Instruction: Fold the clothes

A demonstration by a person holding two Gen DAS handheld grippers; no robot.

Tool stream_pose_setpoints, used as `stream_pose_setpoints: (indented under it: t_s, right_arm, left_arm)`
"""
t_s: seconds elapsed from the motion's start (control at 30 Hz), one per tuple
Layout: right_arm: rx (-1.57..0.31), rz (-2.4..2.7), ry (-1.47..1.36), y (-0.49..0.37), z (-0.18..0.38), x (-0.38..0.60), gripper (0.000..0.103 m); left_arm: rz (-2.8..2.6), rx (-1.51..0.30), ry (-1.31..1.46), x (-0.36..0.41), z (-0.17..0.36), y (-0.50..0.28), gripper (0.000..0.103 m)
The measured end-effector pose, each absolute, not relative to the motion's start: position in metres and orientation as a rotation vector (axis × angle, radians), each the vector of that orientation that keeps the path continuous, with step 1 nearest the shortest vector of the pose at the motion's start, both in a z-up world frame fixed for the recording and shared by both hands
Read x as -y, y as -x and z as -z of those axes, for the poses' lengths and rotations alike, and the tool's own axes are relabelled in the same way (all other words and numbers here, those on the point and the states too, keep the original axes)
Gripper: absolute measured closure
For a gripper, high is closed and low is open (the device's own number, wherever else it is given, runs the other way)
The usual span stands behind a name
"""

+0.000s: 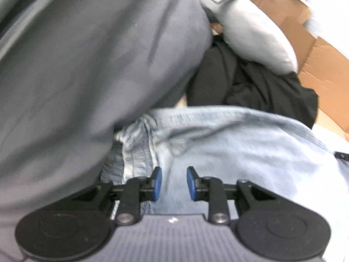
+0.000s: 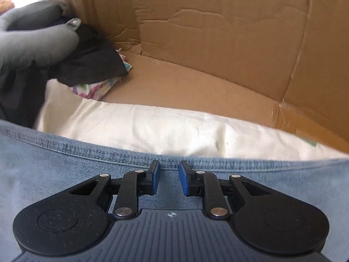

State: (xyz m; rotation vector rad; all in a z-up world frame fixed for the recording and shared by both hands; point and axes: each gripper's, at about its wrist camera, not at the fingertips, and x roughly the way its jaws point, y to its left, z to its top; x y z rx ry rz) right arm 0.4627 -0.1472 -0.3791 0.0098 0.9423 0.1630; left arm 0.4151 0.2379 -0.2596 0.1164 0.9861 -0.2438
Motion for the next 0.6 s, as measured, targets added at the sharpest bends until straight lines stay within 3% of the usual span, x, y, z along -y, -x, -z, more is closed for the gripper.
stream_pose_setpoints:
  t_s: [0.33,0.43,0.53,0.6]
  right_arm:
    - [-1.049,-0.203,-0.136,-0.438,0.311,0.187,0.076]
    - [-1.064,-0.223,-0.137,-0.413,0.277,0.2,0.075]
    - [-1.066,-0.238,-0.163,-0.387,0.241,0.213,0.072]
    - [-1.074,-0.248,-0.196,-0.368,0.215,0.222,0.064]
  left_arm:
    - [0.299,-1.048,-0.157,-0.239,0.245,-0.348,0.075]
    - [0.292,-1.057,-0.141,-0.253,0.218,-0.324,0.073]
    - [0.273,-1.06,-0.101,-0.265,0.192,-0.304,0.068]
    - [0.246,-1.061,-0.061,-0.273,0.171,-0.288,0.068]
